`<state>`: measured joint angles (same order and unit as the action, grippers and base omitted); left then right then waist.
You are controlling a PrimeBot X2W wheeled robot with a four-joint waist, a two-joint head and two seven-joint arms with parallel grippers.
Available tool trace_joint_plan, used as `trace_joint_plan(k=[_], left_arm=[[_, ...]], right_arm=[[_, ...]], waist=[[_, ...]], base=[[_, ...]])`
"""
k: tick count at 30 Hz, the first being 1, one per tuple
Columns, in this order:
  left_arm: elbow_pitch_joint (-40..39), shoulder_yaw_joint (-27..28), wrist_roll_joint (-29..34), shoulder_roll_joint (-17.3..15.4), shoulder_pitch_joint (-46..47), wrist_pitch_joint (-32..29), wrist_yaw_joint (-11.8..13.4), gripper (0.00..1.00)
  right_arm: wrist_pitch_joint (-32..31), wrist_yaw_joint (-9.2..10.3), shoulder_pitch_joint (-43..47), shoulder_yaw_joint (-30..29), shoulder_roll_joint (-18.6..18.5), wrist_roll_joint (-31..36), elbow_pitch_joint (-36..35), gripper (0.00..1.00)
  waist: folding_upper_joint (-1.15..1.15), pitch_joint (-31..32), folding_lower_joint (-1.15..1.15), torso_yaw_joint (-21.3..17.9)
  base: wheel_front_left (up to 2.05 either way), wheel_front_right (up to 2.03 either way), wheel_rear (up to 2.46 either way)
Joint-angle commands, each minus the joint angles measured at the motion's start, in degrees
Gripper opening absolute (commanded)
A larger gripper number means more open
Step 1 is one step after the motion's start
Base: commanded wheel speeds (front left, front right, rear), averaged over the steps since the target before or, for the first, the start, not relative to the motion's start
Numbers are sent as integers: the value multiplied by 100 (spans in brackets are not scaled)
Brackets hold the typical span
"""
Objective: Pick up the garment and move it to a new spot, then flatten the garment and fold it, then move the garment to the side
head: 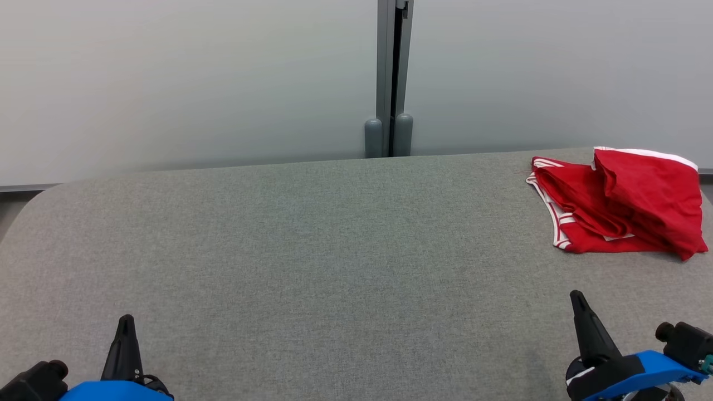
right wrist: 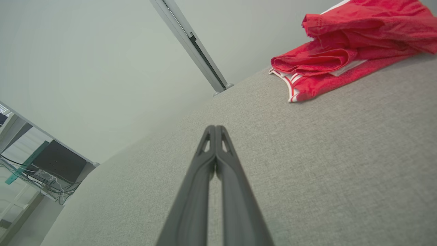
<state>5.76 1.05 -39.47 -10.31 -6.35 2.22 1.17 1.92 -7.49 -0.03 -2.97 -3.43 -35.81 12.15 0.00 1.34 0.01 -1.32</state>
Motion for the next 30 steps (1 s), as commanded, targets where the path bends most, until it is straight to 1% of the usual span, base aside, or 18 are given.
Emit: trace_joint_plan(k=[1, 13, 30], left_arm=[[-35, 51, -198, -17, 199, -25, -41, 0], [111, 144, -1116, 114, 401, -175, -198, 0], [299, 252, -2235, 276, 655, -362, -382, 0]], right_arm=[[-32, 0, -205, -35, 6, -229, -53, 0], [-180, 0, -294, -93, 14, -1207, -13, 0], [-362, -1, -394, -170, 26, -2392, 38, 0]], waist=[[0, -2, 0, 2], [0, -21, 0, 18], [0, -48, 0, 41]], base=[[0, 0, 0], [0, 0, 0], [0, 0, 0]])
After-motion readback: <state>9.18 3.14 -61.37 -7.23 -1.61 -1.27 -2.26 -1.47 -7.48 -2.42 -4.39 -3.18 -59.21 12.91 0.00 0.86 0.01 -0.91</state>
